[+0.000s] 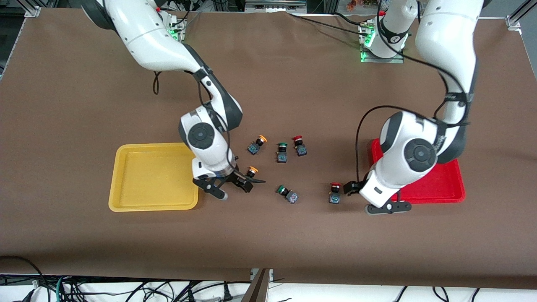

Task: Place red and yellow buttons in trays
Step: 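Grasp the orange button with the right gripper while the left gripper grasps red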

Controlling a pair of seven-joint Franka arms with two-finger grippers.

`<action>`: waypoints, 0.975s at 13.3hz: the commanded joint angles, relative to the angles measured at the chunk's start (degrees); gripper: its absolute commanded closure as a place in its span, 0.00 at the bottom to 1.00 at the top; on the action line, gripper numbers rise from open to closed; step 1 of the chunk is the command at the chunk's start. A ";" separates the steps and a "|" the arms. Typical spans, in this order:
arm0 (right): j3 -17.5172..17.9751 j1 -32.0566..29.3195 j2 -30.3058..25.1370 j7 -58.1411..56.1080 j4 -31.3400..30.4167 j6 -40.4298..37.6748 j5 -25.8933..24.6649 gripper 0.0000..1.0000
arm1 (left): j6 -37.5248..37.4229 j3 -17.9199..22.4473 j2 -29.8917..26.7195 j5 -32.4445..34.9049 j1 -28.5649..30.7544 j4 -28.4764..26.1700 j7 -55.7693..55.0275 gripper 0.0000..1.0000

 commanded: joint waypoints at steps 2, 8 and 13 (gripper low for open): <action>-2.21 2.79 4.40 1.03 3.75 0.35 -1.29 0.00 | 7.91 0.80 6.41 -0.97 -2.04 2.11 0.26 0.00; -2.21 3.49 4.32 -0.64 3.75 0.18 -1.38 1.00 | 10.84 0.89 9.50 -0.70 -6.87 -2.45 0.09 0.00; -0.98 -7.99 -4.54 -27.46 5.24 -21.23 3.52 1.00 | 10.75 1.33 9.15 -0.61 -7.22 -2.99 0.27 0.77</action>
